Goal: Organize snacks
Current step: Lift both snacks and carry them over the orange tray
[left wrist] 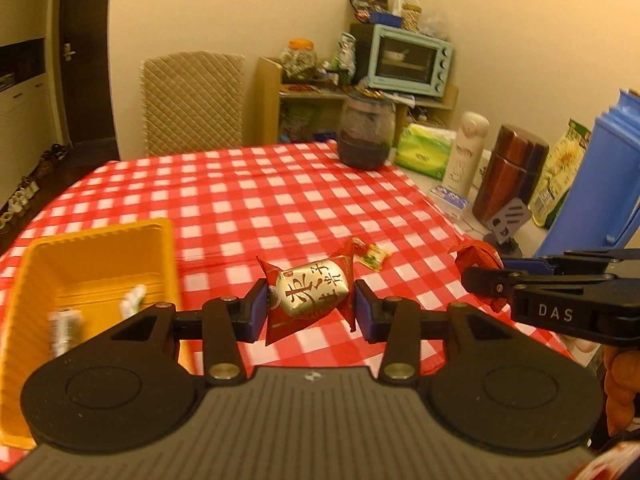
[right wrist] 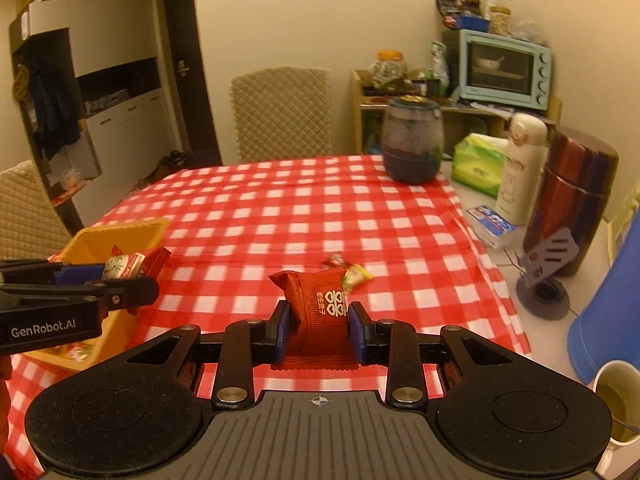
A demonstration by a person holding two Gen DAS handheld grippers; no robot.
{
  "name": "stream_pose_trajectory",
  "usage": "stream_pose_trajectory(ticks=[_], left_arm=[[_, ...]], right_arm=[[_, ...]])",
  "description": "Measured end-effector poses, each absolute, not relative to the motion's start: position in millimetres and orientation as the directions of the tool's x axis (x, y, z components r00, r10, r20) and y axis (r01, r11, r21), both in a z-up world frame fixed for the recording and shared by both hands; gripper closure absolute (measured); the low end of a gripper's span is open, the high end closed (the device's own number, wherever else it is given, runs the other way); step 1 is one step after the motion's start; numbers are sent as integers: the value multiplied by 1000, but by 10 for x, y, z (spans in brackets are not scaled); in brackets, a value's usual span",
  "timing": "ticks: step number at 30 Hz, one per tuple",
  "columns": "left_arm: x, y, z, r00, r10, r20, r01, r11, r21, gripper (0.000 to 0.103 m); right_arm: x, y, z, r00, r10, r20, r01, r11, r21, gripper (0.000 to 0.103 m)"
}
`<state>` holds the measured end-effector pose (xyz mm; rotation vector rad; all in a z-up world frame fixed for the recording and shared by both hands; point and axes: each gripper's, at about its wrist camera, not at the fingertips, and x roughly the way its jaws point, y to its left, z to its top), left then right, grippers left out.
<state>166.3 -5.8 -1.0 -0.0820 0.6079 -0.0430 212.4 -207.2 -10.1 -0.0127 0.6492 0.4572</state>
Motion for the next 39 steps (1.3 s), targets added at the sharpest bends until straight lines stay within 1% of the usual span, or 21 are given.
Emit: stream_pose_trajectory(ticks=[3,6,9,16,28,39], left_arm=[[1542,83,84,827,-48,-560,-5,996,-94,62],[1417,239,157,837,-26,-547,-33,995,-98,62],[1310,389,205,839,-7,-543,-56,993,-100,62],[1099,752,232,836,48,-547,-116,989,-91,62],[964,1406,-1,802,112,-587,-200,976,-87,62],[1069,1726,-269,777,124,-617,-203,978,-58,62]], right_arm=[[2011,-1908,22,718,392,-575,-450,892,47,72],[1975,-1816,116,689,440,-576,-474,875,102,72],[1901,-1643,179,687,449,-571,-500,863,77,72],[1812,-1222,180,647,511,-566,-554,825,112,72],[1834,-466,-99,571,577,-584,-630,764,139,72],[2023,16,-453,525,609,-595,-655,735,174,72]])
